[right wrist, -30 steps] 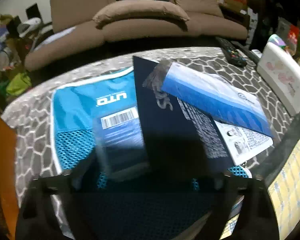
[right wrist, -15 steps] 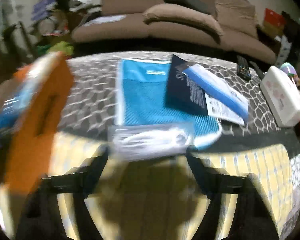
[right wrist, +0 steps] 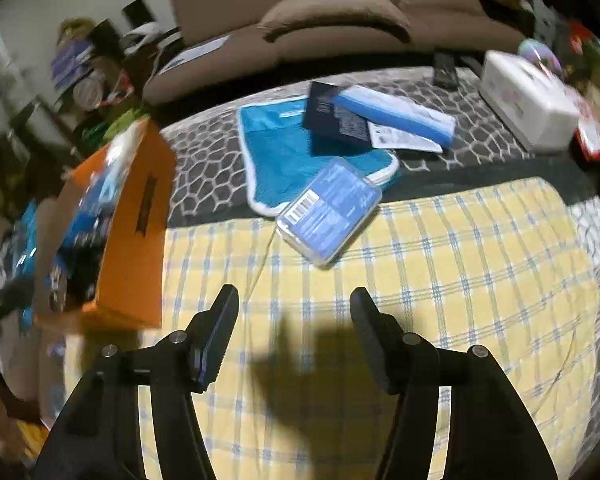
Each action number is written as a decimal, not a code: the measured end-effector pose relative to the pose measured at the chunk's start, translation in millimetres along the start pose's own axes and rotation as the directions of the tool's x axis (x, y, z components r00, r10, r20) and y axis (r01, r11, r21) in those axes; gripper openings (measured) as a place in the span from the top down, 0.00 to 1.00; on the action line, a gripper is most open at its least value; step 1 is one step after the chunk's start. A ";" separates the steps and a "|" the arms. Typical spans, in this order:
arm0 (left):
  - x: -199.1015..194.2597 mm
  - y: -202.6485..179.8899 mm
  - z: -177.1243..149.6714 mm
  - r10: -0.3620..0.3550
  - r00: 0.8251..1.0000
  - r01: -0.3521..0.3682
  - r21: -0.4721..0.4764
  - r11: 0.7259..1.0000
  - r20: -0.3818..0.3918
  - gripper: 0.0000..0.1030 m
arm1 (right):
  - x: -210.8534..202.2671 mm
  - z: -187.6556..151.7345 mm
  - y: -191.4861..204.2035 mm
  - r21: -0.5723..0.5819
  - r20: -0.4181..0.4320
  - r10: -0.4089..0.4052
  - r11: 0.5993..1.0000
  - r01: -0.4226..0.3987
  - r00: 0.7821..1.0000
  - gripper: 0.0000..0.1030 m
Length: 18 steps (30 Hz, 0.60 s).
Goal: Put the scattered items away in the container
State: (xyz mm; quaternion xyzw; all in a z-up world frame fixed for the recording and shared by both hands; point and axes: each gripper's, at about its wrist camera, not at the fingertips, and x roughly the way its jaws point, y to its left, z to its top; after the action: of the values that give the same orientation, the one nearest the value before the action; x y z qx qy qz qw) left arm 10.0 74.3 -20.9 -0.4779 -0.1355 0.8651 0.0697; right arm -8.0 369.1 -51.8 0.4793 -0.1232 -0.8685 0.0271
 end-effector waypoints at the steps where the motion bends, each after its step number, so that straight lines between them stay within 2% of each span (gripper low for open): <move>1: -0.7 1.1 0.5 0.002 1.000 -0.002 0.002 1.000 0.000 0.42 | -0.4 6.3 -4.3 0.026 0.007 0.012 1.000 -0.013 1.000 0.42; 2: -2.0 2.8 1.2 0.002 1.000 -0.002 0.004 1.000 -0.003 0.42 | -2.3 11.1 -8.3 0.052 0.020 0.031 0.998 -0.032 0.999 0.39; 3: -4.4 5.6 1.7 -0.001 1.000 0.001 0.002 1.000 -0.009 0.42 | -4.8 18.6 -13.9 0.081 0.042 0.063 0.994 -0.067 0.997 0.29; 4: -7.6 8.4 2.3 -0.009 1.000 0.009 -0.004 1.000 -0.006 0.42 | -9.0 27.6 -19.4 0.106 0.079 0.094 0.989 -0.102 0.992 0.24; 5: -11.5 11.0 3.2 -0.009 1.000 0.009 -0.008 1.000 0.005 0.42 | -12.7 36.3 -23.0 0.110 0.124 0.095 0.988 -0.109 0.988 0.15; 6: -13.9 12.1 3.8 -0.002 1.000 0.002 -0.008 1.000 0.015 0.42 | -14.1 42.3 -23.4 0.101 0.146 0.082 0.990 -0.098 0.986 0.10; 7: -15.2 13.1 4.7 0.011 1.000 -0.011 -0.005 1.000 0.026 0.42 | -10.0 51.4 -23.1 0.070 0.162 0.054 0.995 -0.066 0.985 0.08; 12: -6.4 18.3 7.3 0.031 0.999 -0.031 -0.015 0.999 0.015 0.42 | 40.5 62.1 -10.1 -0.081 0.062 -0.041 0.996 0.046 0.997 0.05; 14: -3.3 17.8 6.3 0.040 0.999 -0.040 -0.010 0.999 0.011 0.42 | 59.5 55.7 2.6 -0.205 0.060 -0.050 0.977 0.062 0.997 0.04; 15: -2.6 17.3 5.9 0.042 0.999 -0.042 -0.007 0.999 0.012 0.42 | 68.7 51.5 11.0 -0.290 0.057 -0.081 0.953 0.094 0.995 0.02; 17: -3.1 15.8 5.4 0.043 0.999 -0.043 0.000 0.999 0.019 0.42 | 89.5 41.7 24.8 -0.437 0.086 -0.232 0.865 0.246 0.969 0.01; 18: -3.6 14.5 5.1 0.044 0.999 -0.044 0.004 0.999 0.023 0.42 | 94.8 39.8 23.7 -0.443 0.085 -0.259 0.855 0.269 0.962 0.01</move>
State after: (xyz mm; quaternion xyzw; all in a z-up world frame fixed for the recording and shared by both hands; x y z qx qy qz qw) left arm 7.7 58.7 -19.7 -0.4708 -0.1238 0.8721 0.0504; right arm -94.1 338.0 -104.2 0.4627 0.1477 -0.8740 0.0165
